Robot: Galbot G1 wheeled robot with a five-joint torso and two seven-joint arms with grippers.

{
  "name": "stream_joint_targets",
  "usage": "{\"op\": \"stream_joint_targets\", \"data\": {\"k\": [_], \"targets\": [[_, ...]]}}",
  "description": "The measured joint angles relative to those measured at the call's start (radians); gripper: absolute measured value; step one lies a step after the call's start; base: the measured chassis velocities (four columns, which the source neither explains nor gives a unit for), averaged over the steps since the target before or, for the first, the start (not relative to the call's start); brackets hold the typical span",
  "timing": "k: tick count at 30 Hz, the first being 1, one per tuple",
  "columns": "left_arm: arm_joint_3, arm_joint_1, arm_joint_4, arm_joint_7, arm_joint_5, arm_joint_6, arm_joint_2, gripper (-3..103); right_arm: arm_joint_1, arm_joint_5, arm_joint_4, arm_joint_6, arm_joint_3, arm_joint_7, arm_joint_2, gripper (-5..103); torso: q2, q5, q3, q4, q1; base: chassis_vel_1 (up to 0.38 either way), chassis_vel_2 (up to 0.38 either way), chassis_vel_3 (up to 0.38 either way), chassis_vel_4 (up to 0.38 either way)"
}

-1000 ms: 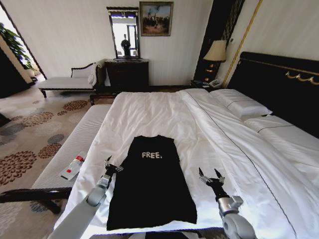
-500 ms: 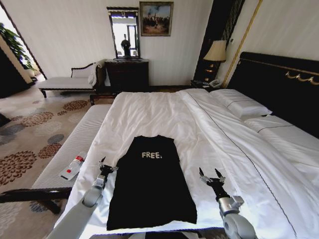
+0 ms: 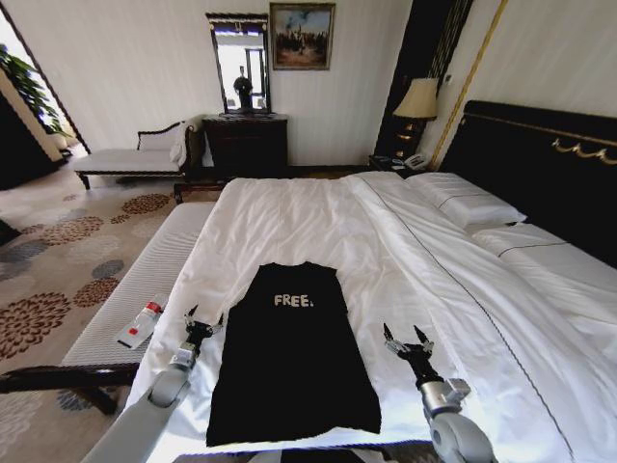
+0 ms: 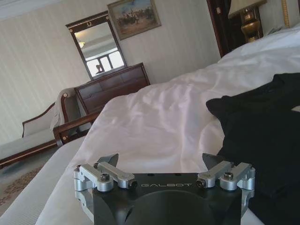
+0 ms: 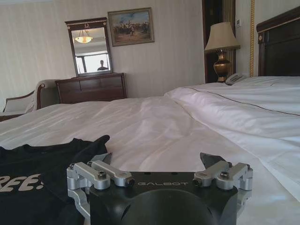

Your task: Fold the clothes on the bed.

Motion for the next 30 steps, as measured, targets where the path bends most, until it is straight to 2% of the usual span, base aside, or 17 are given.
{"op": "stream_joint_targets", "data": {"k": [7,13,16,17,22,30], "targets": [[0.032,-0.045,-0.042,0.003,-0.047,0.031,0.016,102,-0.001,-0.004,0.005,0.0,-0.006,0.0,0.003,100,0.0,0.0,0.0,0.0,0.0,0.0,0.0,0.0,0.0],[0.142,-0.167,-0.03,0.003,-0.057,0.072,0.002,99,-0.013,-0.008,0.008,0.004,-0.001,-0.001,0.003,100,0.0,0.0,0.0,-0.0002,0.0,0.0,0.0,0.0,0.0],[0.24,-0.275,0.018,-0.003,-0.09,0.09,-0.014,99,-0.015,-0.008,0.009,0.005,0.006,-0.001,0.001,100,0.0,0.0,0.0,-0.0003,0.0,0.0,0.0,0.0,0.0],[0.24,-0.275,0.018,-0.003,-0.09,0.09,-0.014,99,-0.015,-0.008,0.009,0.005,0.006,-0.001,0.001,100,0.0,0.0,0.0,-0.0003,0.0,0.0,0.0,0.0,0.0],[0.359,-0.439,0.134,-0.018,-0.166,0.117,-0.065,98,-0.018,-0.004,0.01,0.005,0.019,-0.001,0.001,100,0.0,0.0001,0.0,-0.0006,0.0,0.0,0.0,0.0,0.0],[0.439,-0.512,0.239,0.003,-0.133,0.113,-0.094,98,-0.011,0.001,-0.001,0.005,0.023,-0.001,-0.001,100,0.0,-0.0001,0.0,0.0,0.0,0.0,0.0,0.0,0.0]]}}
